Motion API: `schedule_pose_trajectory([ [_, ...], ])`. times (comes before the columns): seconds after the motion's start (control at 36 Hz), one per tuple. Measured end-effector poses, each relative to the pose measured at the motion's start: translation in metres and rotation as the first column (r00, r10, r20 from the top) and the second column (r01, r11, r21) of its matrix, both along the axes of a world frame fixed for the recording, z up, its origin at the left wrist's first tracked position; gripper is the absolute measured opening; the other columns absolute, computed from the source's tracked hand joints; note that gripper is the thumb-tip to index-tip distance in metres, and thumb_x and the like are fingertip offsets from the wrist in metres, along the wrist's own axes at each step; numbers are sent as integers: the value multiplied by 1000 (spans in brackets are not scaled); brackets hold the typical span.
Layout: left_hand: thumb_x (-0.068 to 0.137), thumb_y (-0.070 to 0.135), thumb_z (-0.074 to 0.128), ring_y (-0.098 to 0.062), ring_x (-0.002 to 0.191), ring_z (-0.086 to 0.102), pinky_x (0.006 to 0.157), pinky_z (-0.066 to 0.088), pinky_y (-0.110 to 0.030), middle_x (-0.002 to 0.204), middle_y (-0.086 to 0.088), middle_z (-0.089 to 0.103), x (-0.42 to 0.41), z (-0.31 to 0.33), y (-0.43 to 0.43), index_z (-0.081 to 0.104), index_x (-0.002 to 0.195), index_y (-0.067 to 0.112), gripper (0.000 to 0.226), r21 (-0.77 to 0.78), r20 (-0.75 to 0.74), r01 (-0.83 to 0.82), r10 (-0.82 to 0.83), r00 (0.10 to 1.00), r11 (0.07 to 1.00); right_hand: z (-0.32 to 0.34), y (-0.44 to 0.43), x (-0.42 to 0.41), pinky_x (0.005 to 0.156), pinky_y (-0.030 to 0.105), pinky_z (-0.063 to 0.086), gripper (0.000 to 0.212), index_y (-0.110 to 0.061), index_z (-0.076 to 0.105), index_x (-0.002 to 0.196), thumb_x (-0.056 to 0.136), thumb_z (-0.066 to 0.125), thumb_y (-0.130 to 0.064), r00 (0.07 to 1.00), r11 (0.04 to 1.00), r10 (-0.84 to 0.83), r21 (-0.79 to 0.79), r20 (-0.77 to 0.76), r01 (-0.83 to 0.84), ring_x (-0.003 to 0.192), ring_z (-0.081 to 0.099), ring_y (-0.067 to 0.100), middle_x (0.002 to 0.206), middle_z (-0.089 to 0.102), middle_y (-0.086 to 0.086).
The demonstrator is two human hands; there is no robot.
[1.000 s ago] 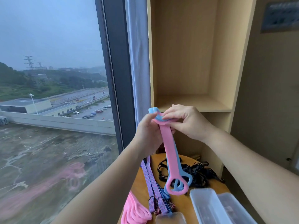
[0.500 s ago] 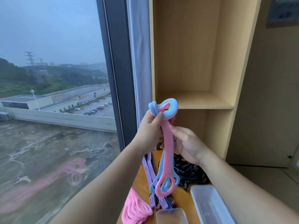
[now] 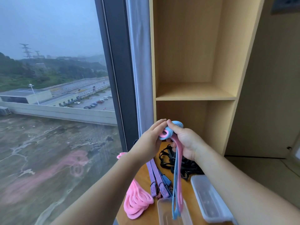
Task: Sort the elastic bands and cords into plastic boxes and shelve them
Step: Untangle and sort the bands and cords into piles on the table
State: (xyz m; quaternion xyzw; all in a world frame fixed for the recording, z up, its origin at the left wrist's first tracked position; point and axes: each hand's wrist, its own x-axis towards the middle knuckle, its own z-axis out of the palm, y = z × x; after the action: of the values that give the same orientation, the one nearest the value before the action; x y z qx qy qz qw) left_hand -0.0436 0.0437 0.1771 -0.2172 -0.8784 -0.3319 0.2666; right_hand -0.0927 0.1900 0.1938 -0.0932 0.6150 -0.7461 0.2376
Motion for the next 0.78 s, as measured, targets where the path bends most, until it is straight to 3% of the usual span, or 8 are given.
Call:
schedule_pose_trajectory([
  [0.06, 91, -11, 43, -14, 125, 49, 105, 39, -23, 141, -6, 45, 1, -4, 2, 40, 143, 6, 55, 52, 79, -1, -3, 997, 999, -5, 0, -2, 39, 20, 35, 37, -11, 66, 74, 83, 71, -46, 1000, 1000, -3, -13, -9, 3, 39, 42, 10, 53, 56, 0],
  [0.17, 87, -2, 50, -5, 97, 52, 83, 42, -14, 130, -3, 48, 7, -11, 1, 23, 151, 17, 72, 155, 291, -75, 27, 956, 985, -14, 2, -6, 39, 19, 34, 29, -10, 63, 72, 86, 69, -35, 996, 999, 1, -43, -86, -4, 38, 38, 9, 47, 48, -2],
  [0.22, 79, 7, 51, -7, 85, 49, 76, 41, -21, 116, -1, 50, 9, -6, 5, 30, 146, 20, 71, 332, 383, -49, -87, 920, 942, -15, 2, -8, 40, 18, 34, 27, -7, 66, 77, 86, 69, -32, 993, 998, 0, -56, -121, -7, 40, 38, 10, 50, 48, 0],
  [0.33, 82, 5, 53, -18, 98, 55, 86, 43, -29, 111, -13, 58, 15, 4, 8, 47, 134, 13, 53, 601, 376, 86, -376, 847, 794, -13, 2, -11, 42, 20, 37, 34, -6, 70, 82, 75, 73, -39, 985, 997, -20, -71, -171, 8, 42, 41, 12, 56, 50, 6],
  [0.44, 87, 20, 58, -25, 111, 65, 93, 51, -36, 117, -7, 68, 19, -3, 7, 54, 131, 30, 45, 627, 417, 68, -408, 813, 776, -16, 6, -11, 47, 21, 43, 38, -5, 71, 86, 71, 74, -41, 977, 997, 40, -49, -207, -52, 46, 51, 14, 60, 62, 6],
  [0.56, 81, 21, 55, -24, 102, 68, 82, 55, -36, 107, -4, 69, 22, -16, 12, 55, 128, 22, 47, 717, 419, 1, -432, 799, 697, -27, 11, -9, 75, 39, 55, 49, 0, 69, 102, 72, 75, -38, 967, 994, 104, -13, -234, -110, 77, 66, 30, 90, 72, 18],
  [0.69, 92, 13, 67, -25, 85, 72, 71, 60, -37, 102, -16, 70, 22, -27, 23, 53, 126, 12, 36, 669, 413, -141, -207, 887, 729, -36, 14, -3, 63, 35, 54, 41, -9, 72, 100, 73, 76, -39, 953, 991, 137, 50, -270, -128, 66, 67, 23, 80, 73, 11],
  [0.78, 94, 9, 63, -21, 75, 71, 65, 59, -34, 87, -8, 70, 23, -29, 29, 54, 124, 9, 31, 676, 370, -132, -180, 911, 725, -36, 16, -2, 67, 39, 54, 44, -7, 72, 95, 70, 77, -42, 959, 993, 115, 68, -258, -101, 61, 64, 23, 74, 71, 11],
])
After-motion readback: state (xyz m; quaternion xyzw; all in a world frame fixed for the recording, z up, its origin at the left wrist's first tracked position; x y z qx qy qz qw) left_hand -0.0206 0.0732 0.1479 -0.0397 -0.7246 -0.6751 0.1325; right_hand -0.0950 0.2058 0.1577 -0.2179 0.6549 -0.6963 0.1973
